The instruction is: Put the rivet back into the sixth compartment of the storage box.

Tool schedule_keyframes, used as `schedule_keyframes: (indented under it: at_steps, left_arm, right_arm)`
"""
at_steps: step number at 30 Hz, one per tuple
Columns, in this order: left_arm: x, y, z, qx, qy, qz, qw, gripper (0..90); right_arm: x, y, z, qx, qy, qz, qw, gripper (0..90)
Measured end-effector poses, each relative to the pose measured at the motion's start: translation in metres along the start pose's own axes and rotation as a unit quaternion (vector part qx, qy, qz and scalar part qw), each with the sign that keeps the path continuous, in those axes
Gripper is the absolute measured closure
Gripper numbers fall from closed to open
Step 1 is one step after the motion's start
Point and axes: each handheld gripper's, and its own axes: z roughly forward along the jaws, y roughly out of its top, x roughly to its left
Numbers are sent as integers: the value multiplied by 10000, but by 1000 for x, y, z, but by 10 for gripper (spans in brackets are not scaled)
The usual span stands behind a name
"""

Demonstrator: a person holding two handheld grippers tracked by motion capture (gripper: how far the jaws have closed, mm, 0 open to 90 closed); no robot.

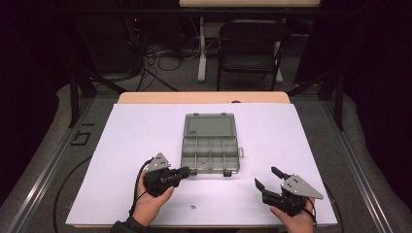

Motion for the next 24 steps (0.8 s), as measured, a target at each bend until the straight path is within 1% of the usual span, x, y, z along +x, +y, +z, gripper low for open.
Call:
schedule_keyframes:
  at_steps: [1, 2, 5, 6, 7, 9, 10, 13, 17, 18, 20, 22, 23, 24]
  left_arm:
    - [0, 2, 1, -12, 16, 35, 10000, 832]
    - [0, 4, 3, -46, 0, -4, 10000, 833]
    - [0, 9, 8, -61, -28, -7, 10000, 832]
    - [1, 11, 10, -66, -18, 21, 10000, 832]
    - [1, 12, 13, -73, -25, -10, 10000, 832]
    - [1, 14, 16, -75, -21, -5, 10000, 833]
    - [1, 14, 18, -73, -18, -37, 10000, 832]
    - [3, 17, 23, -91, 25, -36, 9999, 832]
    - [5, 18, 30, -120, 34, -121, 9998, 832]
    - [6, 18, 32, -110, 56, -103, 9999, 832]
    - [7, 19, 35, -92, 62, -137, 9998, 832]
    - [9, 19, 38, -125, 92, -169, 9997, 833]
    - [9, 19, 40, -130, 109, -227, 9996, 832]
    - [10, 19, 41, -117, 109, -222, 9996, 833]
  right_arm:
    - [0, 0, 0, 1, -3, 7, 10000, 286]
    - [0, 0, 0, 0, -3, 16, 10000, 286]
    - [0, 0, 0, -4, -8, 28, 10000, 286]
    - [0, 0, 0, -10, 3, 40, 10000, 286]
    - [0, 0, -1, -11, 5, 45, 10000, 286]
    - [0, 0, 0, -10, 2, 42, 10000, 286]
    - [-1, 0, 0, -15, 1, 32, 10000, 286]
    - [0, 0, 0, -10, 5, 42, 10000, 286]
    - [0, 0, 0, -1, 4, 32, 10000, 286]
    - [0, 0, 0, -8, 11, 39, 10000, 286]
    - [0, 0, 0, 9, 12, 40, 10000, 286]
    - [0, -1, 0, 12, 11, 34, 10000, 286]
    - [0, -1, 0, 7, 9, 27, 10000, 286]
    - [0, -1, 1, -9, 12, 26, 10000, 286]
